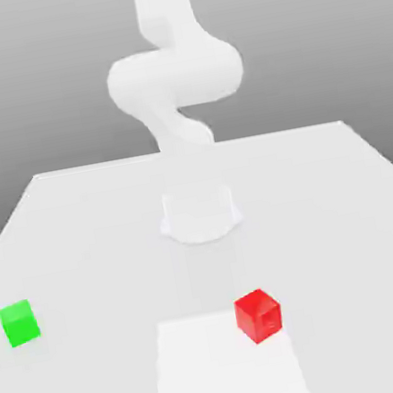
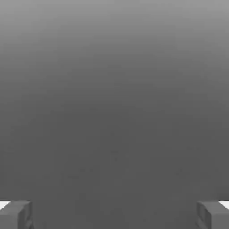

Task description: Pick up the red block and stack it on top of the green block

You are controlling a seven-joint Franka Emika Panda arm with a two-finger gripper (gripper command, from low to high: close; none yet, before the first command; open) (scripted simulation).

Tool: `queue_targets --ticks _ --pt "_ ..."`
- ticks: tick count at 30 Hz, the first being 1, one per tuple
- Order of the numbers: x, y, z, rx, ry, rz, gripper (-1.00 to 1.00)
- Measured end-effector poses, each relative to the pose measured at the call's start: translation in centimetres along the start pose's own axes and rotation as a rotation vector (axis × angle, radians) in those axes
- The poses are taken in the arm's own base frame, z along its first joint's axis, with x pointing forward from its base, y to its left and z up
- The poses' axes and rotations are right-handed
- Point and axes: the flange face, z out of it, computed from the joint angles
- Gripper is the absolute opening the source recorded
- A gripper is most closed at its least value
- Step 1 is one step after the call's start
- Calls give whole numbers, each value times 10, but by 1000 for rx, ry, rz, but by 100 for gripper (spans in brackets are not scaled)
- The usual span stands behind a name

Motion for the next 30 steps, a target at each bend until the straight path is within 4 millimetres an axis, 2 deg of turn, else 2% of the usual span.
queue_targets --ticks 4,8,12,15,17,18,24,25,30 --pt "-36 15 100 -89 -123 -87 0" --pt "-86 43 184 -171 -247 -174 0" --pt "-148 85 253 -251 -381 -265 0" --pt "-203 128 294 -312 -493 -339 0" --pt "-245 162 315 -355 -576 -392 0" --pt "-258 172 324 -365 -599 -408 0" --pt "-292 204 365 -377 -622 -420 0" --pt "-295 208 370 -377 -622 -420 -100" --pt "-296 208 370 -377 -622 -420 -100"
